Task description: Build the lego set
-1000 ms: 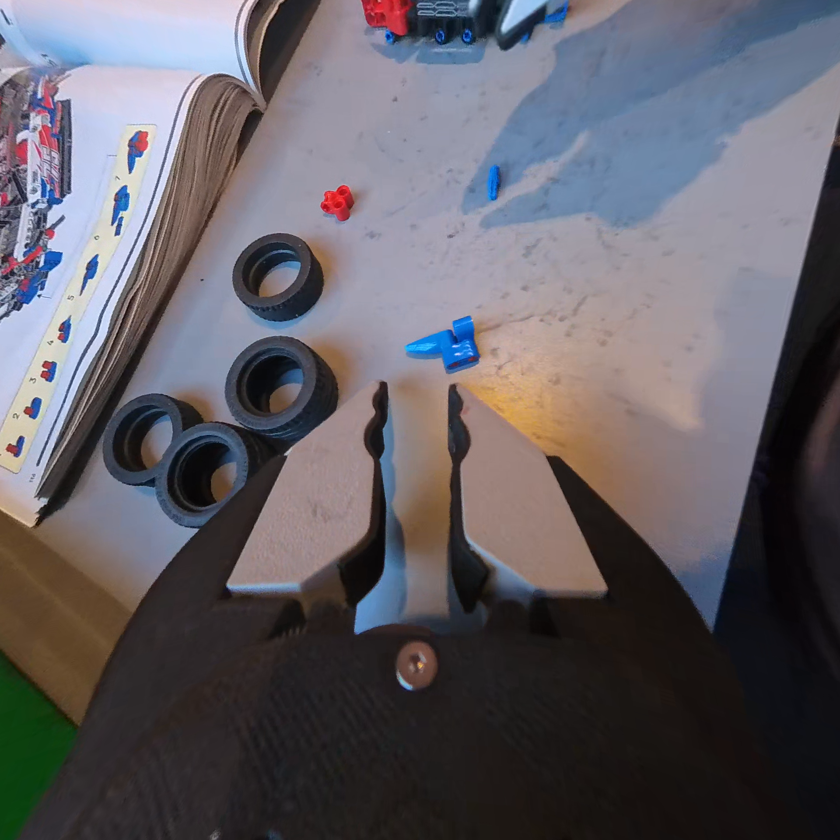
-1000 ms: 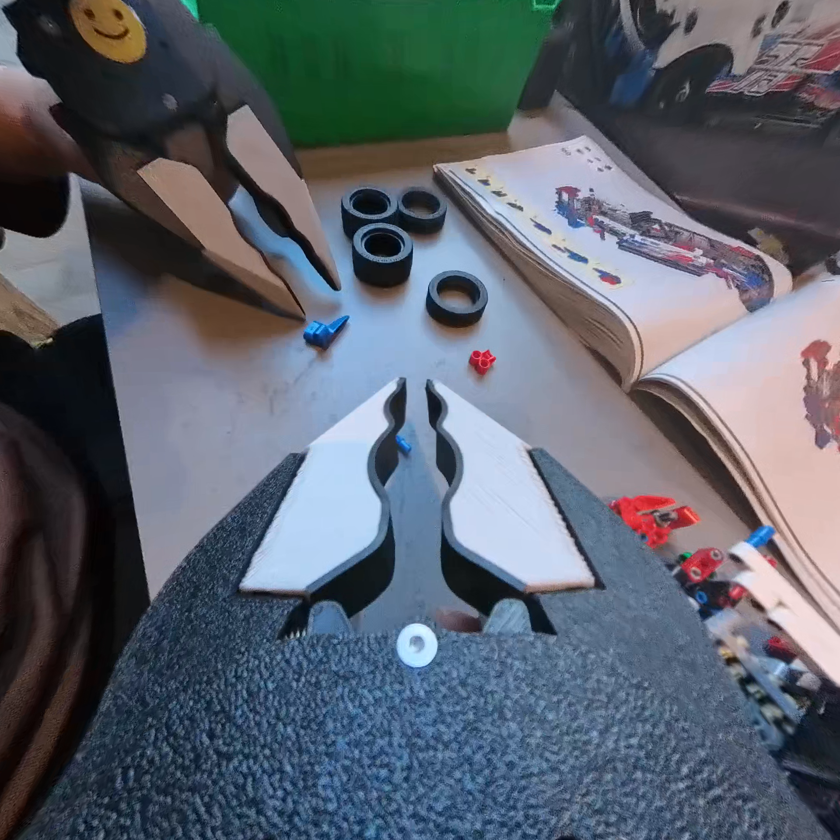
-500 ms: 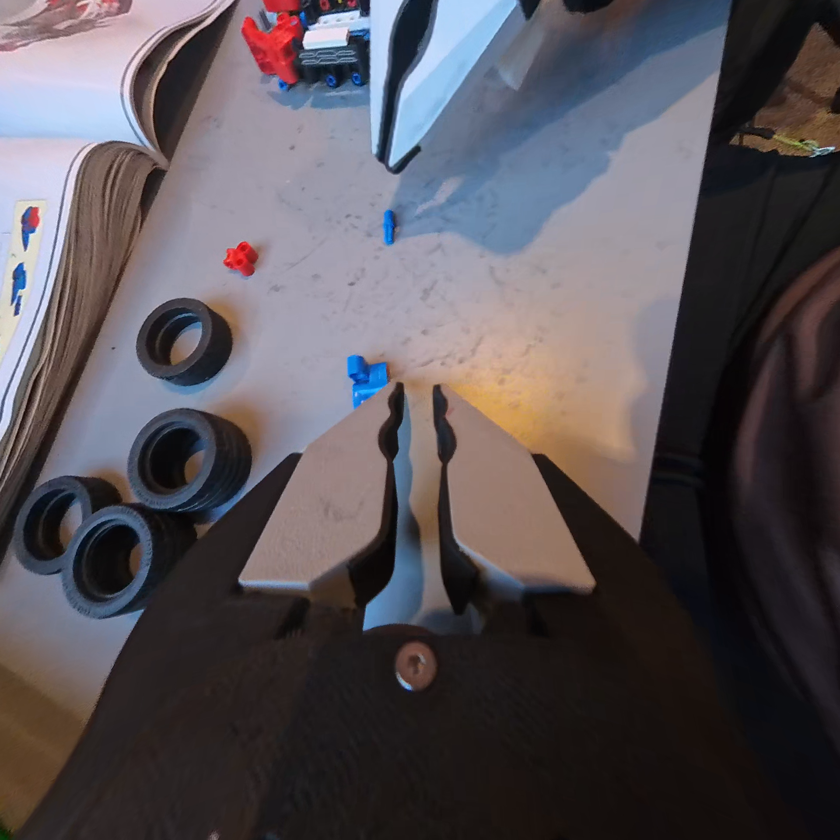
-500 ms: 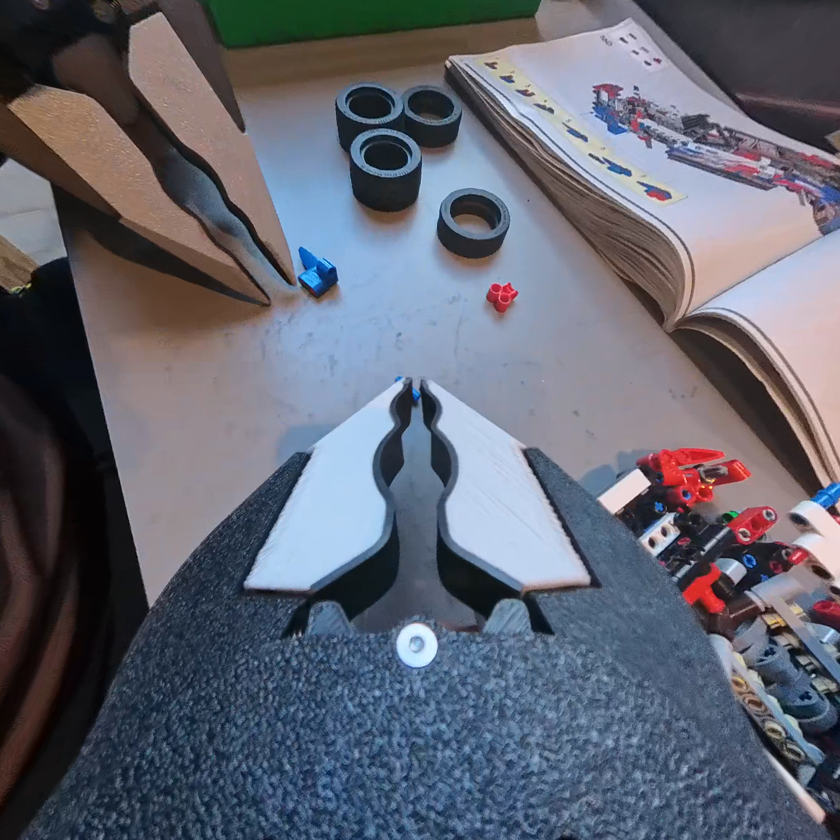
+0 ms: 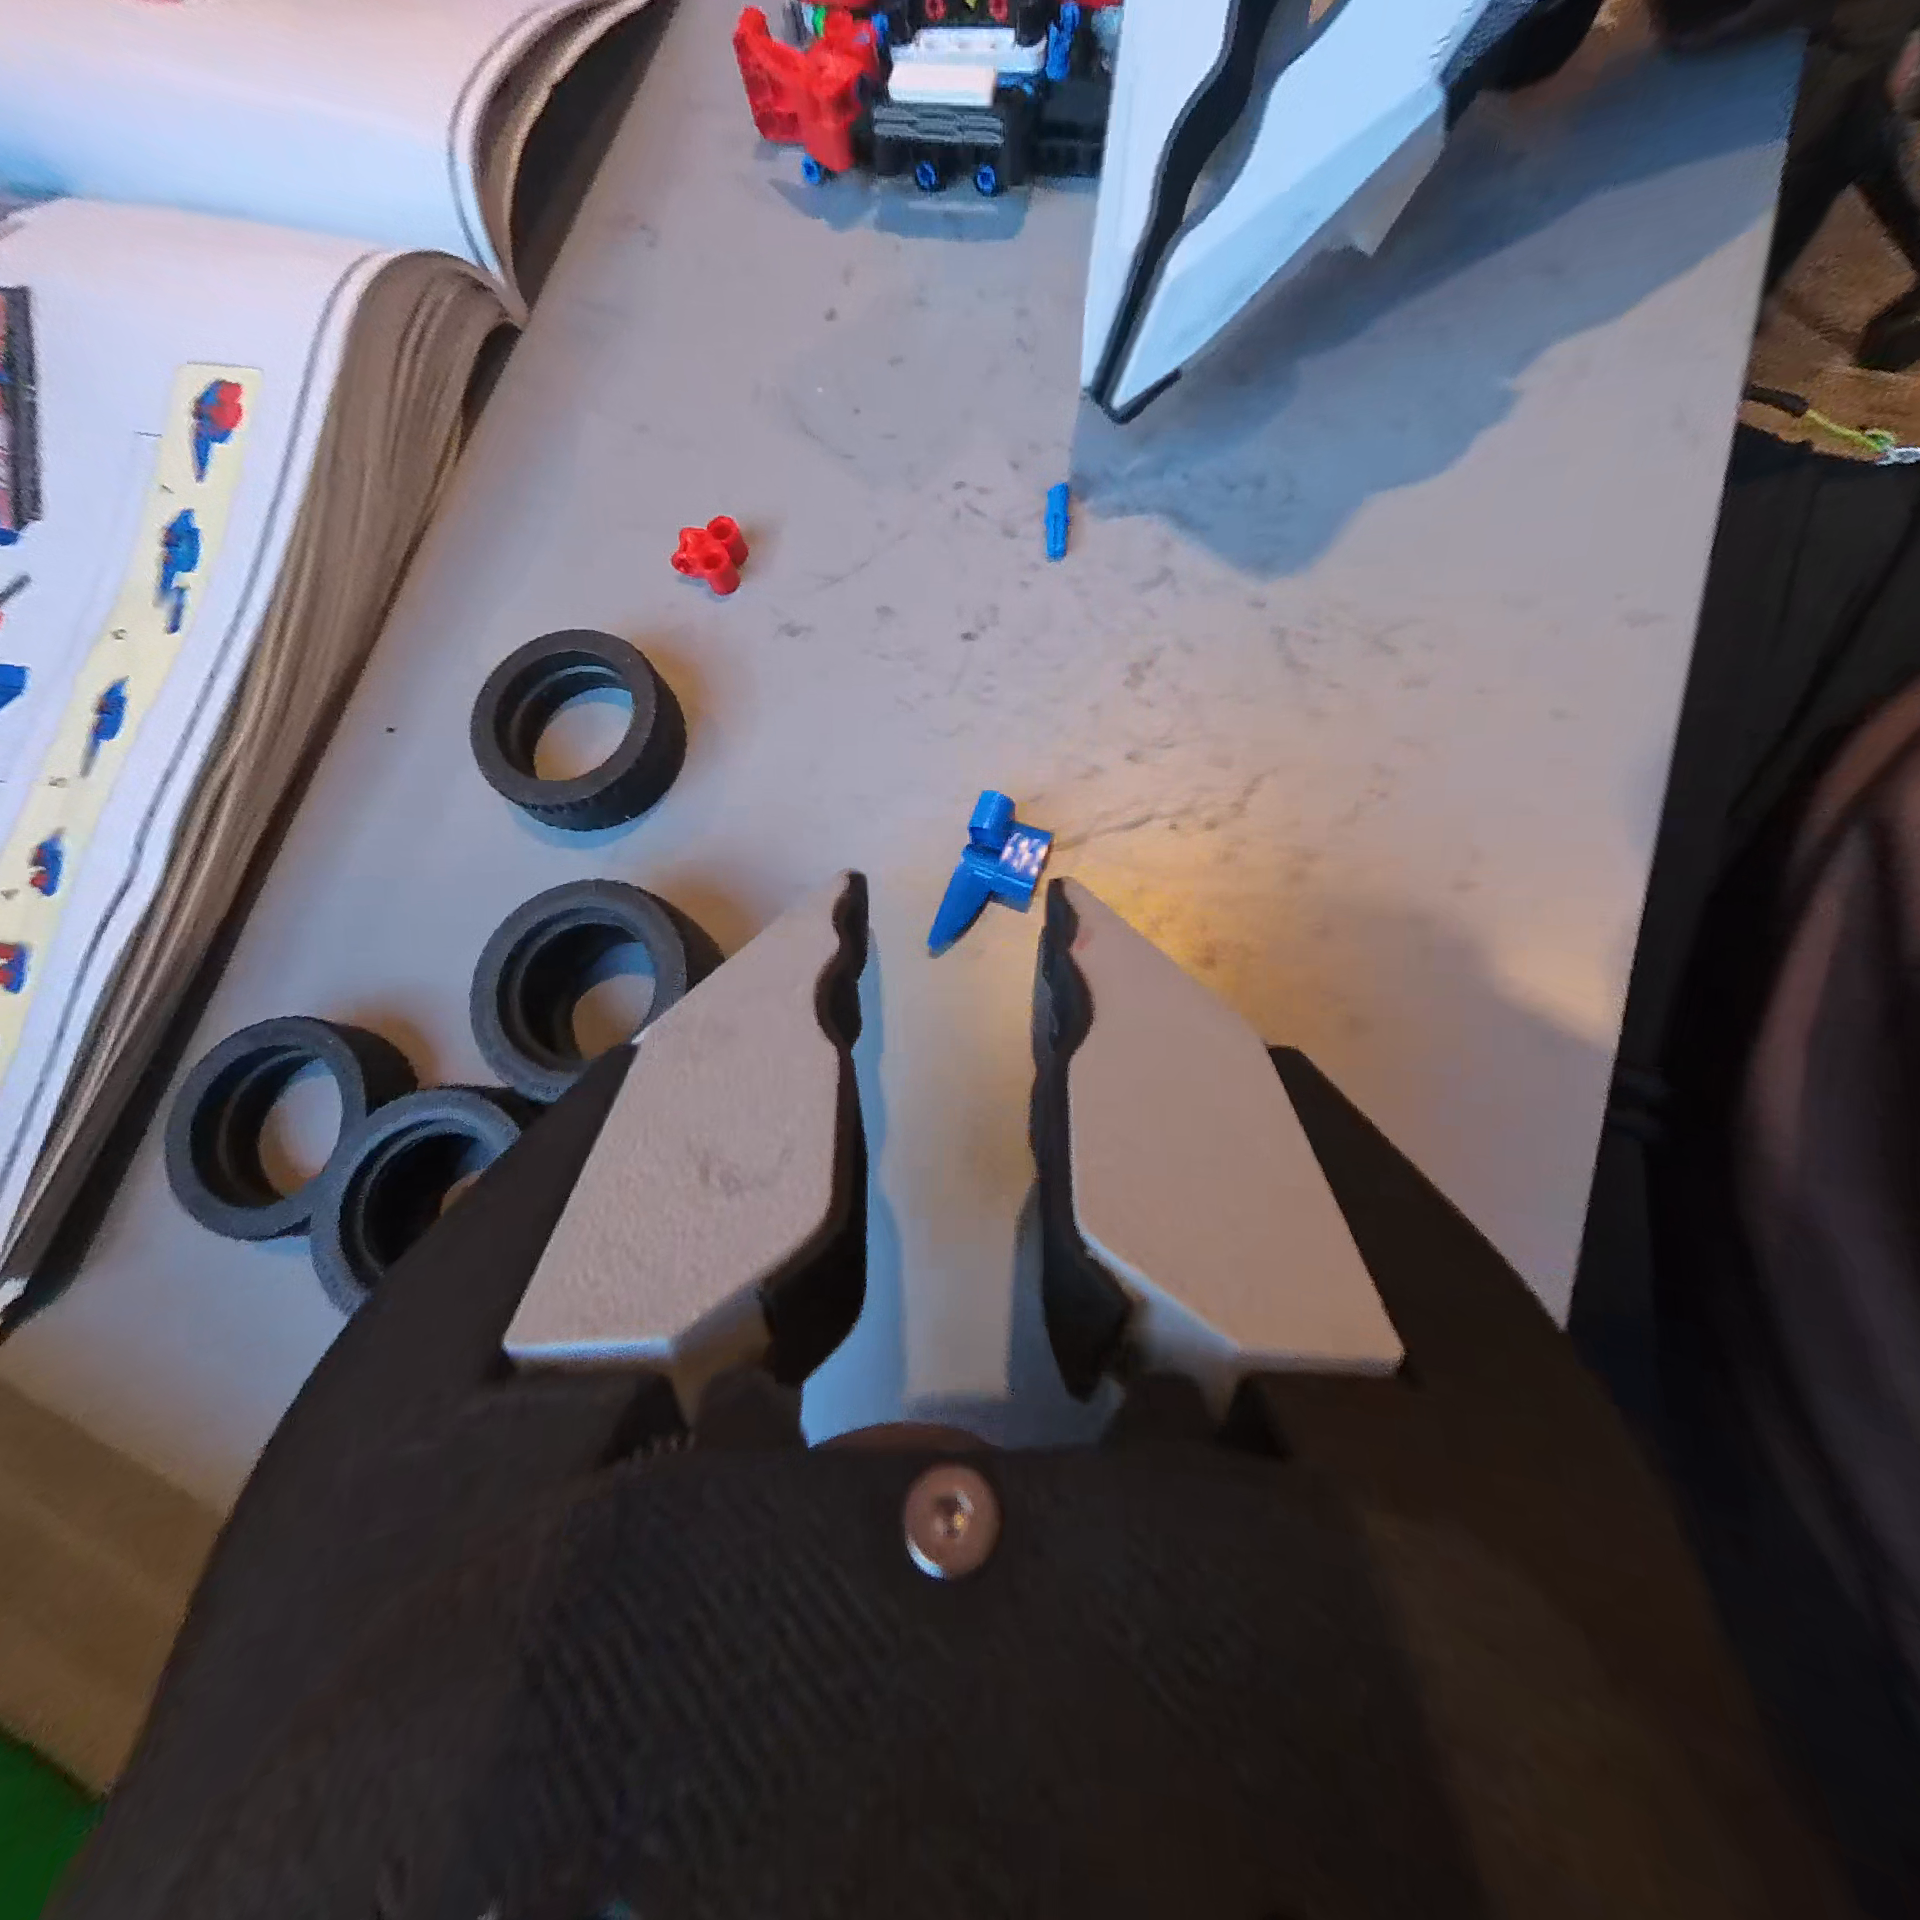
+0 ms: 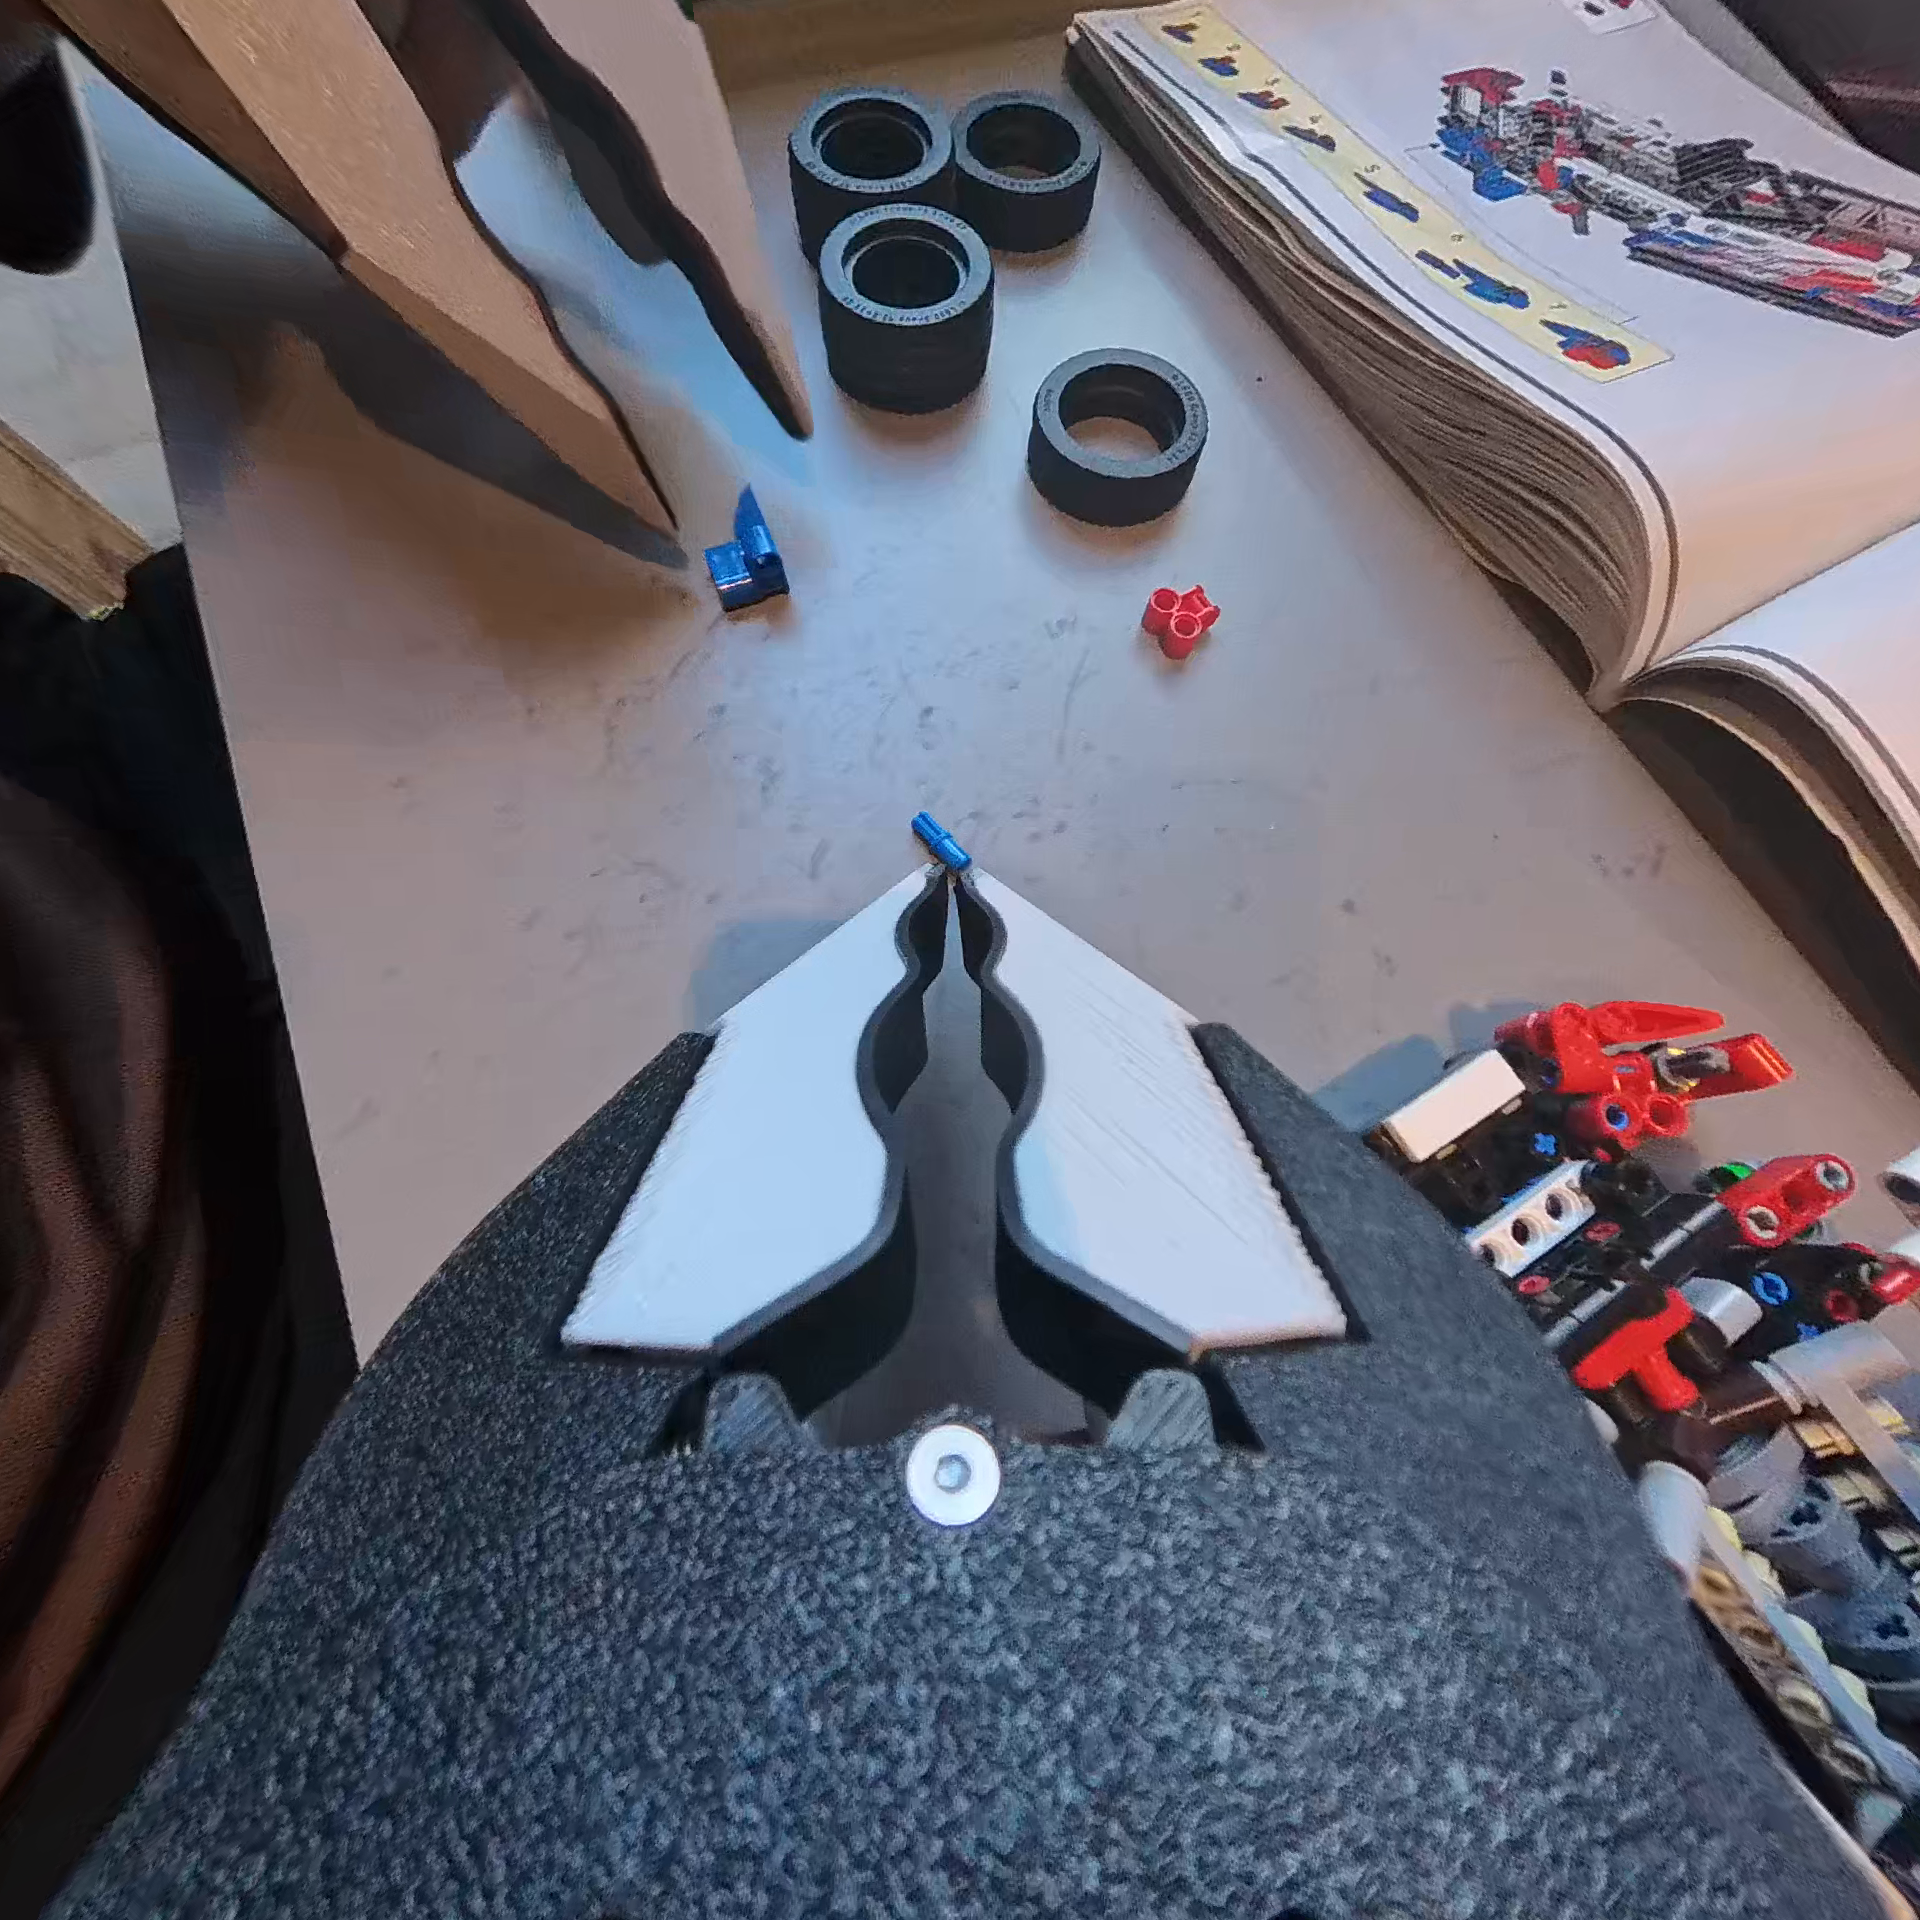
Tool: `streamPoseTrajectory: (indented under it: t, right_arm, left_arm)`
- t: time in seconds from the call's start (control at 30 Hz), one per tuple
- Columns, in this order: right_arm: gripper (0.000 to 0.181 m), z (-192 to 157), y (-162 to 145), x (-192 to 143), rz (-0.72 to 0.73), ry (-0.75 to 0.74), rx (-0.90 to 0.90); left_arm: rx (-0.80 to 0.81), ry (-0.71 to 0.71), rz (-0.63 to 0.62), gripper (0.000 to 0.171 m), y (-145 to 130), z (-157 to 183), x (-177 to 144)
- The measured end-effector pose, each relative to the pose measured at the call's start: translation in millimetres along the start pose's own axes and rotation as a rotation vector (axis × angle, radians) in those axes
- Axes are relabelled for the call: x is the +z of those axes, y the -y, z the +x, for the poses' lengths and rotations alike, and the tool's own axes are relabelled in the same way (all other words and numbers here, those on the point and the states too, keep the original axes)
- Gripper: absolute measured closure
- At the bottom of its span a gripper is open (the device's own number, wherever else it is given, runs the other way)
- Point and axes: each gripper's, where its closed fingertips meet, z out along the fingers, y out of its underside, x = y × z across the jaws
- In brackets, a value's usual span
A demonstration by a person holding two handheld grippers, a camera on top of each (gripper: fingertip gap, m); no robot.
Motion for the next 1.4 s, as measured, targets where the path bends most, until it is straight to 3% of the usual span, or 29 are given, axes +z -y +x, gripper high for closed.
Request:
streamPoseTrajectory:
  t: [0.3,0.4,0.67,0.9,1.13,1.4]
  right_arm:
    - [0.175,-9,5,6,0.044,0.019,-0.031]
    - [0.174,-12,11,7,0.065,0.015,-0.061]
    - [0.172,-20,11,18,0.030,-0.008,-0.159]
    - [0.172,-24,14,23,0.035,0.020,-0.173]
    - [0.171,-20,20,25,0.058,-0.024,-0.184]
    - [0.170,-33,43,44,0.095,-0.052,-0.257]
  left_arm:
    - [0.021,-0.065,-0.029,0.146,-6,10,10]
    - [0.014,-0.084,-0.013,0.158,-5,13,10]
    - [0.045,-0.018,-0.002,0.166,-6,11,10]
    - [0.148,0.151,0.004,0.167,-3,-3,9]
    - [0.519,0.536,-0.053,0.167,2,-27,5]
    - [0.664,0.573,-0.100,0.166,5,-14,12]
